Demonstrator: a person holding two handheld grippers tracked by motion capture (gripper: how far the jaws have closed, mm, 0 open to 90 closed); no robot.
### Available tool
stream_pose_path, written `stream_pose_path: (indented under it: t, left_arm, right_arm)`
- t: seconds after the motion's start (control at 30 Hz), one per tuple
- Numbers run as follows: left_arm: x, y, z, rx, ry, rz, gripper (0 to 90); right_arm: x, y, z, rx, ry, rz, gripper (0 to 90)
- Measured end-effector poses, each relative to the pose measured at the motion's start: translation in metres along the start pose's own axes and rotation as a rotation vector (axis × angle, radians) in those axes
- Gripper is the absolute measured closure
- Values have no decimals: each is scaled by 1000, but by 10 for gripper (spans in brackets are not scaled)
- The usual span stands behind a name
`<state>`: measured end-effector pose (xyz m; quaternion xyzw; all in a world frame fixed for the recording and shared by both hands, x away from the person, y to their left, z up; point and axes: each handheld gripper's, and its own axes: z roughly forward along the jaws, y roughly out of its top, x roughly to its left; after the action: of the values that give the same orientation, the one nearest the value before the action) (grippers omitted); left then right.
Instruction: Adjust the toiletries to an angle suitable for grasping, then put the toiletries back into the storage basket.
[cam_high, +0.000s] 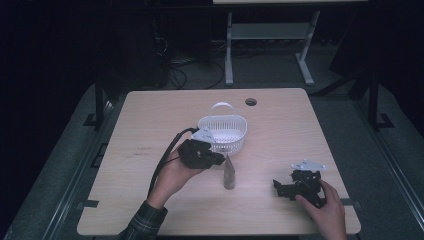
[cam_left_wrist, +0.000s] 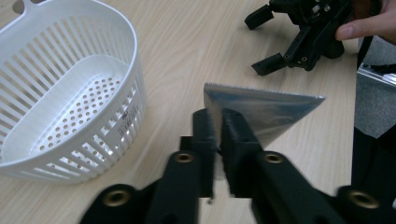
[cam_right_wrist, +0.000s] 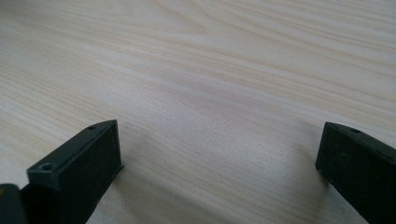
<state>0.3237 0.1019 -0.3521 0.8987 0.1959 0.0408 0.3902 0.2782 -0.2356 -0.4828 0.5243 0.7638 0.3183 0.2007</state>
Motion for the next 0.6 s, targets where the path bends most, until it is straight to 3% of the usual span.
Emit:
stream_pose_path:
  t: [0.23,0.43,0.6]
  left_arm:
    - [-3,-3,-5,-14,-10,1,450]
    - [-9,-2,-9,-27,-7,25,256]
    - [-12,2,-8,-27,-9,30,164]
  right_arm:
    - [0,0,0,1,0,0,0]
    - [0,0,0,1,0,0,0]
    - [0,0,0,1,0,0,0]
